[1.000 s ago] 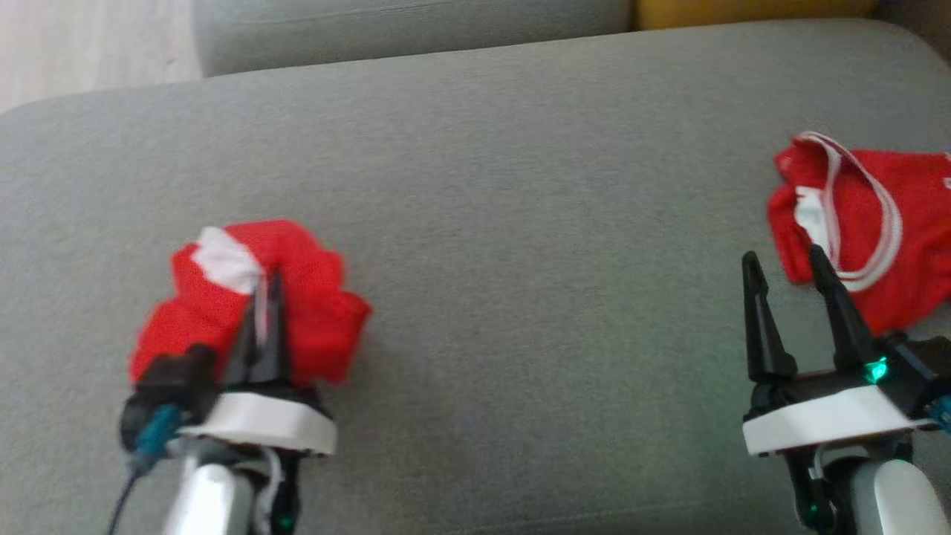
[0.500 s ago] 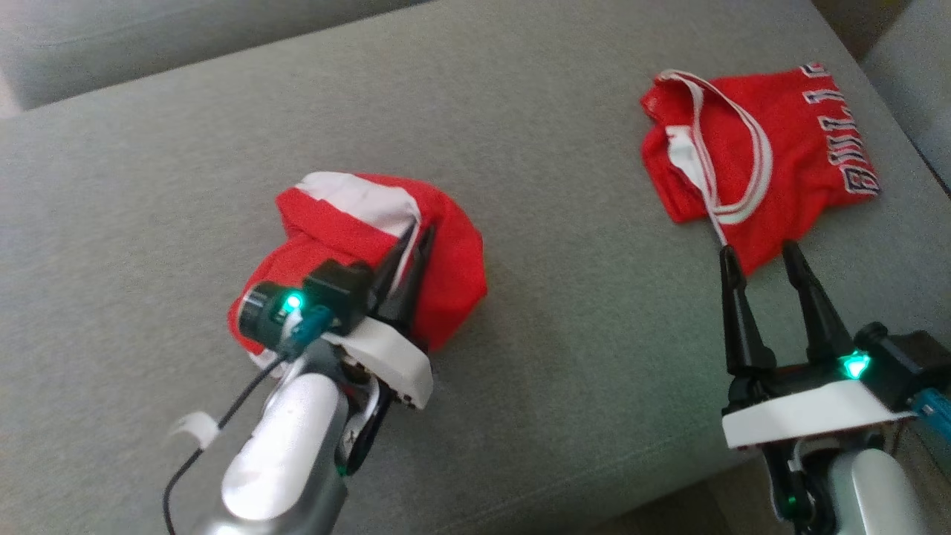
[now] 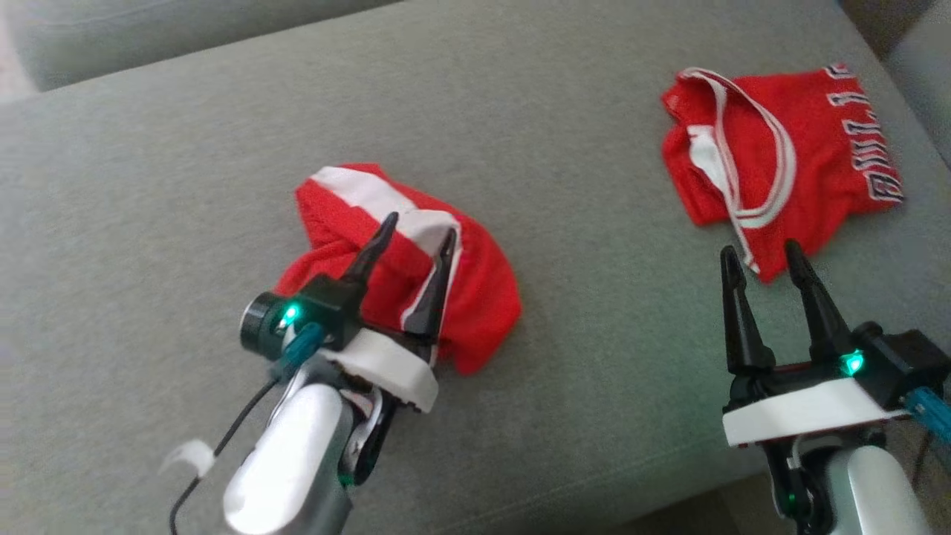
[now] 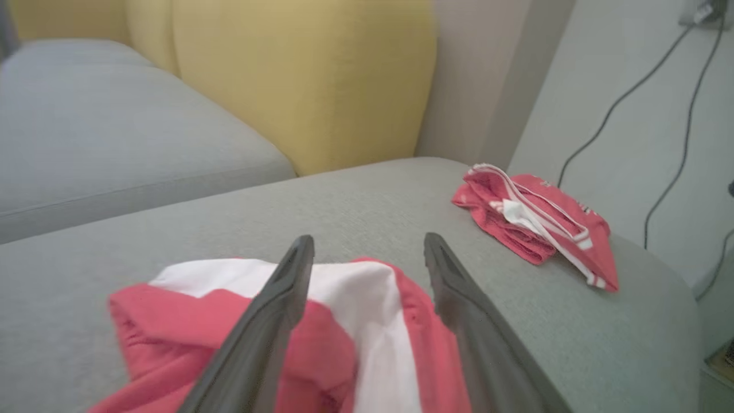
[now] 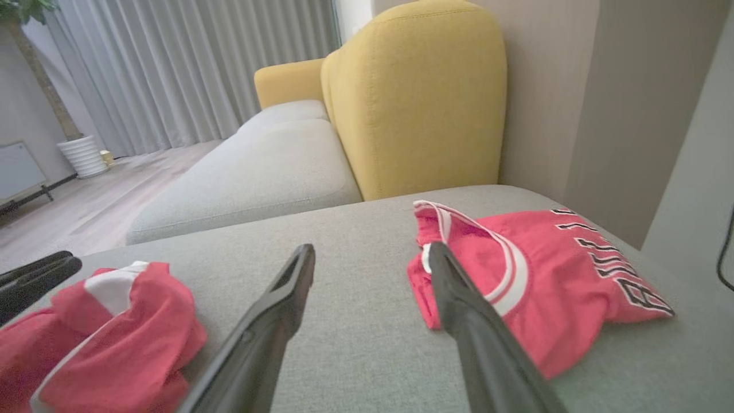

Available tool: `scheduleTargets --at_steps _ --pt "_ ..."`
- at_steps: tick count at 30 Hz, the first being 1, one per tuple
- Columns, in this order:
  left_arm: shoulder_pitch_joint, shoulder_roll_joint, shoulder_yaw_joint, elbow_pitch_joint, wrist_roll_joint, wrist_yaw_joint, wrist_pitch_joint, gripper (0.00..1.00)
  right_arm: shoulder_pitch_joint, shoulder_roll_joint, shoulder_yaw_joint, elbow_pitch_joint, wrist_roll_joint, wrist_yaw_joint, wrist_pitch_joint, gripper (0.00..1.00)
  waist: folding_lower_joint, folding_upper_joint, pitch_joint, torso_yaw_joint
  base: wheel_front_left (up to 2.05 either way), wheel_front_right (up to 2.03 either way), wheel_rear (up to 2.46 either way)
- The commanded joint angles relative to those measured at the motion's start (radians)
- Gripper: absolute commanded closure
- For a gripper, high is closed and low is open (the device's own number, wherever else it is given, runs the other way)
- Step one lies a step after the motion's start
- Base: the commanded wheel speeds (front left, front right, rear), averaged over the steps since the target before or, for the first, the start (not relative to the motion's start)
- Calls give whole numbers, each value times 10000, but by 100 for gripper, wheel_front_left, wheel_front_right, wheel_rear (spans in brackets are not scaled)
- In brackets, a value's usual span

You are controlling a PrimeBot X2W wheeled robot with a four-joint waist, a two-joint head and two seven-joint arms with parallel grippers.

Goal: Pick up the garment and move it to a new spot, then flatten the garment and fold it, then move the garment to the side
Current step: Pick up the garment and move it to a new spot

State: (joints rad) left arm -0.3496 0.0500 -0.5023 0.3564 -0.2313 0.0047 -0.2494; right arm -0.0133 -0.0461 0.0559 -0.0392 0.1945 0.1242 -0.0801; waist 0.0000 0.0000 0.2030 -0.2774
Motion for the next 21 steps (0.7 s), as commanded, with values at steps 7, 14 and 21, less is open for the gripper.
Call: scheduleTargets --at_steps 7,14,21 --pt "1004 509 1711 -2392 124 1100 -120 0 -296 -42 140 -369 -452 65 193 0 0 0 -678 1258 0 0 0" --pt "2070 1084 2856 -2999 -12 1522 -122 0 -121 -42 196 -401 -635 65 372 0 0 0 -1030 1851 0 0 0" --pt "3091 1459 3002 -3085 -252 1408 -66 0 359 -42 268 -388 -723 65 589 0 0 0 -1571 2166 0 0 0"
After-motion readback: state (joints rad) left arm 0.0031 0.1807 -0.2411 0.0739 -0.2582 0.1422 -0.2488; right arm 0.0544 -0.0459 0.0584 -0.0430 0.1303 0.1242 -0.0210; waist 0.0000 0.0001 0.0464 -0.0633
